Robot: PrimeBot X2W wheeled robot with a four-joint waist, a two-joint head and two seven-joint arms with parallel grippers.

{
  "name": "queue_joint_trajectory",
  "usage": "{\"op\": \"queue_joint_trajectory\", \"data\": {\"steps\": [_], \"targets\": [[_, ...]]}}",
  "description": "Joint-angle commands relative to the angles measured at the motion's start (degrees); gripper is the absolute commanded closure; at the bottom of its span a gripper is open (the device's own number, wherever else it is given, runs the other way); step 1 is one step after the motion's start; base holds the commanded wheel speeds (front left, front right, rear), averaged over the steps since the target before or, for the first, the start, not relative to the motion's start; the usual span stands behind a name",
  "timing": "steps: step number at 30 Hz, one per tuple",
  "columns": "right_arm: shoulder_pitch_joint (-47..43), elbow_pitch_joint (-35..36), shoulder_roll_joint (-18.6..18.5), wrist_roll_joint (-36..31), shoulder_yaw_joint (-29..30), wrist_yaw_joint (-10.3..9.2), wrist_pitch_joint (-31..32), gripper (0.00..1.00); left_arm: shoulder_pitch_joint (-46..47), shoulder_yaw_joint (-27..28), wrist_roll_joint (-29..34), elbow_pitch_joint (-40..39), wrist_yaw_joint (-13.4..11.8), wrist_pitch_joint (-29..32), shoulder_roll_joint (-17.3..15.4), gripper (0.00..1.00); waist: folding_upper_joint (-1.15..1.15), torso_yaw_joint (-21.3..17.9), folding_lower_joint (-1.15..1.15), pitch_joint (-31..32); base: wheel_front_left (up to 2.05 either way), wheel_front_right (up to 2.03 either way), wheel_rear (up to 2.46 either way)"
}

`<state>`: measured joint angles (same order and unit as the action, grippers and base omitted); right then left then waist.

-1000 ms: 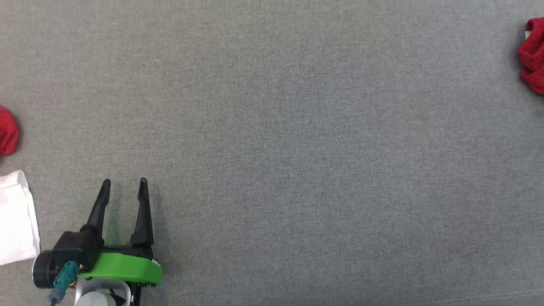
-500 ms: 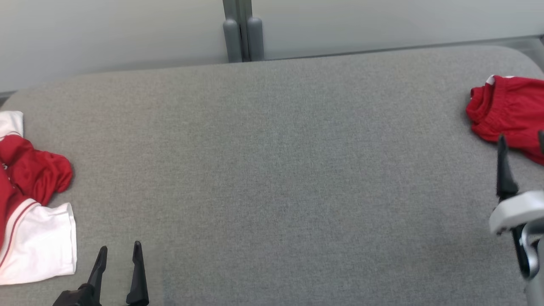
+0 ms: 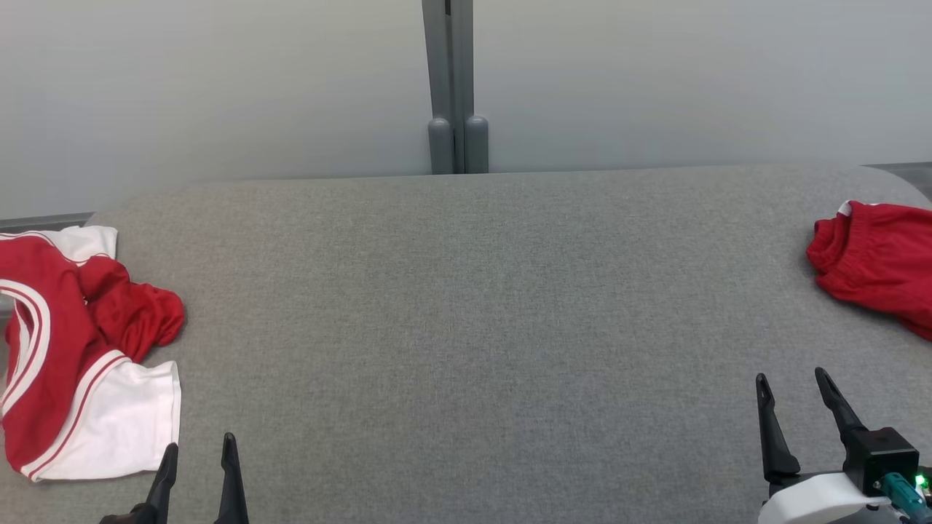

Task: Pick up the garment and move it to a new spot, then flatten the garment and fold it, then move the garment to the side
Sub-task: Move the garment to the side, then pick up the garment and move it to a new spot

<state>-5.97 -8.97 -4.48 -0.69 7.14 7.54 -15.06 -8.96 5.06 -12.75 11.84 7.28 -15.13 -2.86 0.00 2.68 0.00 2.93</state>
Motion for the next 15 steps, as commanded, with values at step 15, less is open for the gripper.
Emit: {"op": "queue_joint_trajectory", "data": {"steps": [15], "targets": [[-1.8, 0.88, 1.17, -0.7, -0.57, -0.1, -0.15, 0.0, 0.27, -2.94, 0.69, -0.06, 0.24, 0.0, -0.3, 0.0, 0.0, 6.16, 0.0, 0.8, 0.0, 0.0, 0.0]]}}
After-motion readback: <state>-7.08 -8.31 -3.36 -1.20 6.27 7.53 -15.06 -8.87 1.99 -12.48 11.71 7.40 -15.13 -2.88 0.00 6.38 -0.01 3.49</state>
